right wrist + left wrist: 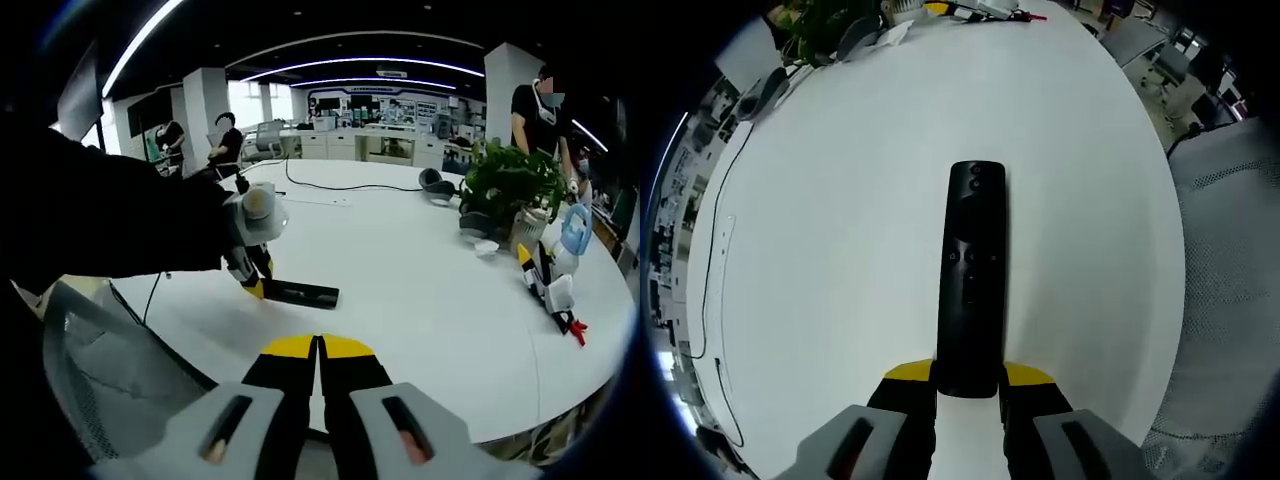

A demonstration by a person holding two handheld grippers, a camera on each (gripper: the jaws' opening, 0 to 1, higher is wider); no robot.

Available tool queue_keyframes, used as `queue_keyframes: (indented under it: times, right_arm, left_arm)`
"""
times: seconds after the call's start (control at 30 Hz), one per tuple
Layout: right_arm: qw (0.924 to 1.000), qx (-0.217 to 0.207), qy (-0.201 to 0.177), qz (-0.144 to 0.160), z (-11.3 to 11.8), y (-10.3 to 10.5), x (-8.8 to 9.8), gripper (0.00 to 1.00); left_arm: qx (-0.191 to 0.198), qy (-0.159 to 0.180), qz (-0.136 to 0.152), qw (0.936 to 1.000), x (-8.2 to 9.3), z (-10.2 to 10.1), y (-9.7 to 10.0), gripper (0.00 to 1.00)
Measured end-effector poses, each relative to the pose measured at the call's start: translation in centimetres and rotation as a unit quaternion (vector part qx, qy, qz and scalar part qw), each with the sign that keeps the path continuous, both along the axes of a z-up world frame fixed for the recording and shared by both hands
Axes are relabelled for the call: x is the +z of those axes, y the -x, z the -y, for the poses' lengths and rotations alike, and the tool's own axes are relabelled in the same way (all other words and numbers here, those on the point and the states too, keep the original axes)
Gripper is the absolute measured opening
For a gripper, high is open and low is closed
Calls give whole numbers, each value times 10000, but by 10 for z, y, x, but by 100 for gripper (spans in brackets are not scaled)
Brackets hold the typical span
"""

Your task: Press the specified remote control buttons in sequence, fully releasing each button before pressing the next.

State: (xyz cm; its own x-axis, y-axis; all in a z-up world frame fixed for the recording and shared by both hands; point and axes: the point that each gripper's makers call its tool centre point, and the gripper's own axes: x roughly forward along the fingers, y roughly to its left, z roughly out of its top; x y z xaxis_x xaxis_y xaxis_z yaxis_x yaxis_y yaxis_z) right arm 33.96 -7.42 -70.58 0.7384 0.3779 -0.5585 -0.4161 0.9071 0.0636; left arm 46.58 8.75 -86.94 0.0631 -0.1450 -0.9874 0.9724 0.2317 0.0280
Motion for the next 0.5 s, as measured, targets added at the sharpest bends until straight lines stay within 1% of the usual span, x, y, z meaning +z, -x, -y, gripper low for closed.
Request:
queue_keyframes:
  times: [0.2, 0.5]
  right_arm:
    - [10000, 17, -13, 8, -1, 0, 0, 0]
    - [10000, 29, -18, -8, -1, 1, 0, 0]
  left_arm:
    - [-102, -76, -5, 9999, -1, 3, 12, 23]
    - [-233, -24, -8, 9997, 0, 6, 31, 23]
